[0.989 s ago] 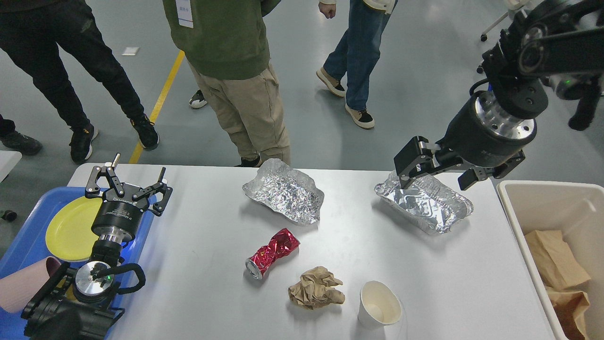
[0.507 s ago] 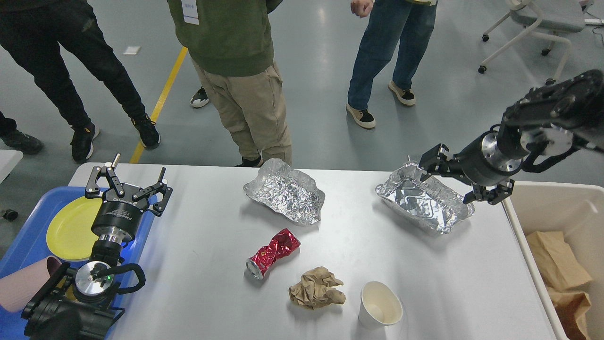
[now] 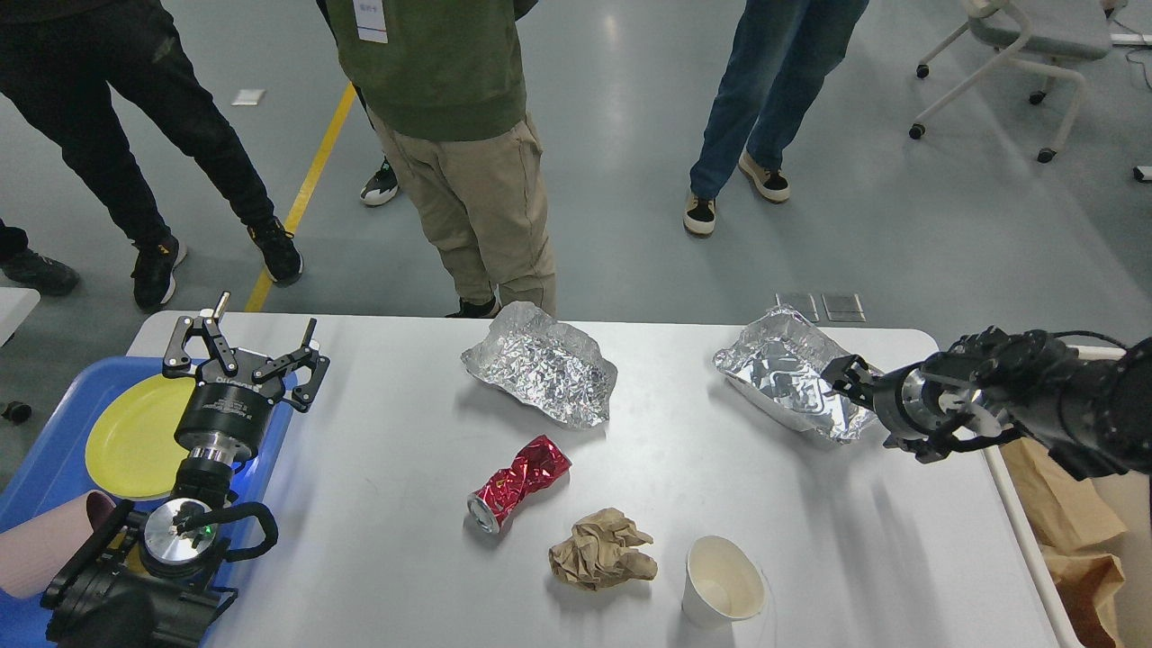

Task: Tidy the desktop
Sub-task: 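Close the right gripper on the edge of the foil tray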

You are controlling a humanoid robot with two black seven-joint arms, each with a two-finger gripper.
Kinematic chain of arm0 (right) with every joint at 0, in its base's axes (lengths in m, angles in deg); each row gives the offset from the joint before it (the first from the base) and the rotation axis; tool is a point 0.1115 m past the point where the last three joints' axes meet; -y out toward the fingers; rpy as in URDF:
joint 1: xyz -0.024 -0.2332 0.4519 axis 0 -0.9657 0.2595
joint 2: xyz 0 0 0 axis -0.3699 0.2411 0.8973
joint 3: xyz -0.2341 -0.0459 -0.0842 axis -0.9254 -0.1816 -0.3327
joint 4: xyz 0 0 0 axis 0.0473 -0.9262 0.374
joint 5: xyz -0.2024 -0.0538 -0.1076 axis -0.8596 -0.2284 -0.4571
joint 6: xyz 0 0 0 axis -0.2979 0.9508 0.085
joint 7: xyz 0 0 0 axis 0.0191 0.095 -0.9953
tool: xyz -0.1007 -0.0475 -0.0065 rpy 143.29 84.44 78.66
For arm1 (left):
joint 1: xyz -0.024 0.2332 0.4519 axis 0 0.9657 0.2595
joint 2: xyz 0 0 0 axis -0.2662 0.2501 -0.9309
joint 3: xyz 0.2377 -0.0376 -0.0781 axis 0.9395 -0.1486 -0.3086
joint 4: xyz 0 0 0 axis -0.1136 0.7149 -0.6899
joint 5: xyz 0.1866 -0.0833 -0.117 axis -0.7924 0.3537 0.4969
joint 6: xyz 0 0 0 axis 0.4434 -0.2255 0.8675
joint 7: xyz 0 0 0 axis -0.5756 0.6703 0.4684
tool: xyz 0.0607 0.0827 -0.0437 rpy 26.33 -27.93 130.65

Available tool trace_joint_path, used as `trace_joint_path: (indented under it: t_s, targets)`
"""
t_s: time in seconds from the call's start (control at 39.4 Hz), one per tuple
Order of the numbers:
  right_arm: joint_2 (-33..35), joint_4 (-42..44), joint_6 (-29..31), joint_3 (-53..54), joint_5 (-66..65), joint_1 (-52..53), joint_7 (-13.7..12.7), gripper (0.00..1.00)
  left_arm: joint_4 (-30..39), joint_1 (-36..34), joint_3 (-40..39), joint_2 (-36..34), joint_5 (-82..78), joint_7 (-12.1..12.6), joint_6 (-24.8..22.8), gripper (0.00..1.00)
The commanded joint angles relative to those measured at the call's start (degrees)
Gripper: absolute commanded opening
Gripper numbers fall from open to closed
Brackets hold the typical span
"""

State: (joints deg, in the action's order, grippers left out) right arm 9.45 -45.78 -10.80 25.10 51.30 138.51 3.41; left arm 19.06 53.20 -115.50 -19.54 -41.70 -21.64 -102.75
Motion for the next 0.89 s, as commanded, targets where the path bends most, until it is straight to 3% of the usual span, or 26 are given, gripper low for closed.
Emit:
trace_joint_path:
  t_s: [0.0,0.3,0.46,0.61,0.63,0.66,0.81,0.86]
  targets:
    - [-2.33,9.92,-2.14,3.39,-0.04,-7.97,-0.08,1.0,0.0,0.0,0.0,-0.06,0.0,0.0,-0.04,0.96]
    - [-7.7,24.61,-4.69,5.41,-1.09,-17.83,-0.08,0.99,0.0,0.0,0.0,-0.06,0.0,0.0,0.05,0.96]
    - [-7.79,25.06,-6.89,5.5,-1.35,-18.63,-0.08,0.95,0.0,0.0,0.0,-0.06,0.0,0.0,0.05,0.96]
    - [-7.88,25.06,-6.98,5.5,-1.44,-18.63,-0.08,0.73,0.0,0.0,0.0,-0.06,0.0,0.0,0.05,0.96]
    - [-7.88,25.06,-6.98,5.5,-1.44,-18.71,-0.08,0.62,0.0,0.0,0.0,-0.06,0.0,0.0,0.05,0.96]
    - [-7.88,25.06,-6.98,5.5,-1.44,-18.71,-0.08,0.58,0.0,0.0,0.0,-0.06,0.0,0.0,0.05,0.96]
    - [-8.41,25.06,-6.98,5.5,-1.44,-18.89,-0.08,0.45,0.0,0.0,0.0,0.03,0.0,0.0,-0.04,0.96]
    - [-8.58,25.06,-6.98,5.41,-1.71,-19.24,-0.08,0.32,0.0,0.0,0.0,0.03,0.0,0.0,-0.04,0.96]
